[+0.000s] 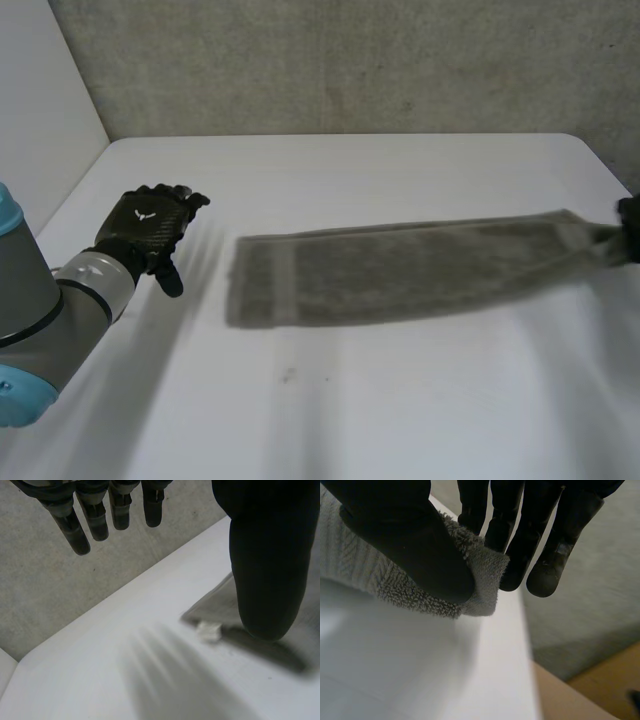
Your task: Fold the towel.
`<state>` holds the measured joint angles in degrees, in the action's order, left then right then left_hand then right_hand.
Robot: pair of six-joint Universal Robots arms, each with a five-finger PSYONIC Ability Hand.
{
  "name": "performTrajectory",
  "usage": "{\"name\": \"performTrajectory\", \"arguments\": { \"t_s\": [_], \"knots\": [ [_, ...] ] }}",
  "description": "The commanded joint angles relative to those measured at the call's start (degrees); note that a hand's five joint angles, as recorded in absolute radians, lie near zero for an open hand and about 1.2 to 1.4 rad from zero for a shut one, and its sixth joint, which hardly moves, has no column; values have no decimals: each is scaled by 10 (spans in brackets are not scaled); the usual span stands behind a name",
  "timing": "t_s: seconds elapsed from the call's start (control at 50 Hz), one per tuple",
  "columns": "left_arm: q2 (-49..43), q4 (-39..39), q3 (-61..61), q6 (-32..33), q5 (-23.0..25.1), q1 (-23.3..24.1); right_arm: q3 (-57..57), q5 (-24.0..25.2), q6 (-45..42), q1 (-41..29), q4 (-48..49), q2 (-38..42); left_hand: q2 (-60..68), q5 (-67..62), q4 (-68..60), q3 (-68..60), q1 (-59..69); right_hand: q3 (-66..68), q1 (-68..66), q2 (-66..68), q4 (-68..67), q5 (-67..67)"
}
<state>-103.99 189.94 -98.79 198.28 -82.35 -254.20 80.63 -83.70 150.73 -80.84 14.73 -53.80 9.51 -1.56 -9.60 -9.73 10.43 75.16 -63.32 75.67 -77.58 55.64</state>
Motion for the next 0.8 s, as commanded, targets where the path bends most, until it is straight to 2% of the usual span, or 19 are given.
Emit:
{"name": "performTrajectory", "arguments": {
  "t_s": [0.02, 0.08, 0.12, 0.14, 0.18, 0.24, 0.28, 0.3, 0.34, 0.4, 0.44, 0.56, 0.68, 0.7, 0.72, 0.76, 0.8],
  "knots": [
    [2, 0, -1, 0, 0, 0, -15, -6, -51, 19, -3, -31, 5, 16, -4, -3, -4, 48, -167, 43, -24, 144],
    [5, 0, -3, 1, 0, 1, -26, 0, -39, -9, -2, -54, 5, 16, -4, -3, -4, 48, -167, 43, -24, 144],
    [8, 0, -3, 0, 0, 1, -37, 6, -13, -82, 2, -83, 5, 16, -4, -3, -4, 48, -167, 43, -24, 144],
    [8, 0, -3, 0, 0, 1, -37, 6, -13, -83, 2, -83, 5, 16, -4, -3, -4, 48, -167, 43, -24, 144],
    [9, 0, -3, 0, 0, 2, -55, 7, 5, -161, 3, -82, 5, 16, -4, -3, -4, 48, -167, 43, -24, 144],
    [9, 0, -2, 0, 0, 3, -59, 8, 8, -203, 4, -79, 5, 16, -4, -3, -4, 48, -167, 43, -24, 144],
    [9, 0, -3, 0, 0, 3, -67, 13, 9, -290, 6, -58, 5, 16, -4, -3, -4, 48, -167, 43, -24, 144],
    [9, 0, -3, 0, 0, 3, -67, 13, 9, -290, 6, -58, 5, 16, -4, -3, -4, 48, -167, 43, -24, 144],
    [9, 0, -3, 0, -1, 5, -87, 23, 8, -382, 6, -19, 5, 16, -4, -3, -4, 48, -167, 43, -24, 144],
    [8, 0, -3, 0, -1, 5, -96, 26, 10, -419, 6, 5, 5, 16, -4, -3, -4, 48, -167, 43, -24, 144],
    [8, 0, -3, 0, -1, 6, -114, 27, 10, -474, 12, 48, 5, 16, -4, -3, -4, 48, -167, 43, -24, 144],
    [6, 0, -2, 0, -1, 5, -138, 33, 13, -541, 17, 126, 5, 16, -4, -3, -4, 48, -167, 43, -24, 144],
    [3, 0, 0, 0, -1, 7, -141, 31, 12, -555, 8, 141, 5, 16, -4, -3, -4, 34, -152, 29, -10, 129],
    [1, 0, 3, 0, -1, 7, -138, 30, 14, -555, 1, 135, 5, 16, -4, -3, -4, -246, 128, -251, 270, -151],
    [-1, 0, 7, 0, -1, 8, -133, 28, 18, -553, -6, 124, 5, 16, -4, -3, -4, -597, 478, -602, 621, -502],
    [-2, 0, 10, 0, -1, 9, -129, 26, 26, -552, -12, 101, 5, 16, -4, -3, -4, -652, 533, -657, 676, -556],
    [-2, 0, 15, 0, -1, 9, -123, 24, 44, -542, -18, 76, 5, 16, -4, -3, -4, -652, 533, -657, 676, -556]
  ]
}}
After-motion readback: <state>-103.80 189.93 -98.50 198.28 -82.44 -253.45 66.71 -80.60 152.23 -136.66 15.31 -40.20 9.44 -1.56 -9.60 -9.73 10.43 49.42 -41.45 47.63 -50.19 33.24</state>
